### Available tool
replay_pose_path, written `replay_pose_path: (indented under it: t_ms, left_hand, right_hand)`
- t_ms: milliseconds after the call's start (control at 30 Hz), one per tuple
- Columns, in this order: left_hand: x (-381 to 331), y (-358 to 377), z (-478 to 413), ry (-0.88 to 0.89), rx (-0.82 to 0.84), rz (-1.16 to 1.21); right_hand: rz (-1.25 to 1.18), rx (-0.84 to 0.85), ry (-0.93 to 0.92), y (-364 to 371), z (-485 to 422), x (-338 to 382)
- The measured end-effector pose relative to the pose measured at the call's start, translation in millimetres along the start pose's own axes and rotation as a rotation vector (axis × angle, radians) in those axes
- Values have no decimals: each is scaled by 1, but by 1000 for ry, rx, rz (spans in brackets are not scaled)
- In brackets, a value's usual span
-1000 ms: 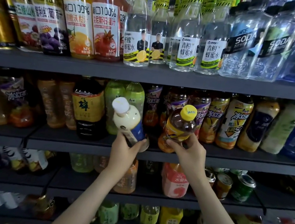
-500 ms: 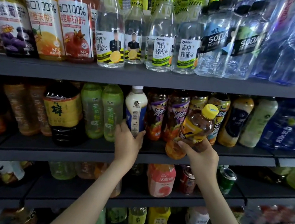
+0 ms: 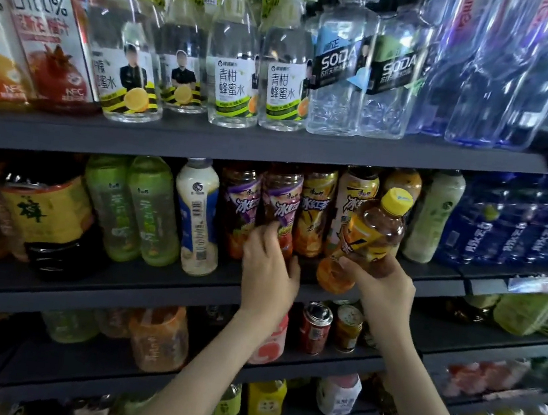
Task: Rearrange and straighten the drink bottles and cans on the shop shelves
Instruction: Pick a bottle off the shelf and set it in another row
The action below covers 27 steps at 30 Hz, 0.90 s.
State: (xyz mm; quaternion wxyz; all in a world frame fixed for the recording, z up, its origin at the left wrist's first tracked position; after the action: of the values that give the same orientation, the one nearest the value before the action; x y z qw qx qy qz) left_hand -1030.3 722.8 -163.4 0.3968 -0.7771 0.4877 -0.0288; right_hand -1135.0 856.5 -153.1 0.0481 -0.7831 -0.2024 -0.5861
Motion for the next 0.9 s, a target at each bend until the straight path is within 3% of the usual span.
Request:
replay_pose_path:
  t_ms: [100, 400, 667, 900]
  left_hand:
    - [-10, 19, -12, 39, 58, 35]
    - [-61, 48, -28, 134, -3, 105]
    - [-101, 88, -35, -136, 183, 173]
    - [-114, 103, -44, -189, 116, -95]
  right_hand:
    - [2, -13, -3, -15, -6, 0]
    - [5, -52, -17, -59, -36, -2]
    - [-8, -29, -6, -87, -61, -6]
    - [-41, 21, -8, -103, -73, -10]
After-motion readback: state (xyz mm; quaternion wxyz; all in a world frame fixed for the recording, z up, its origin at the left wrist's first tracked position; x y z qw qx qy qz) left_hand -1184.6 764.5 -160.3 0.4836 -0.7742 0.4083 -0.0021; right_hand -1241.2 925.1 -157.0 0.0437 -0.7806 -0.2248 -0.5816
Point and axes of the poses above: each hand's wrist, its own z-axis away from the middle knuckle, its own y-axis out of the palm, x = y × z, the point moved 2 cm from there along -z, towards the middle knuckle, and after that the axes turned 15 degrees about -z, right-handed, at the moved point
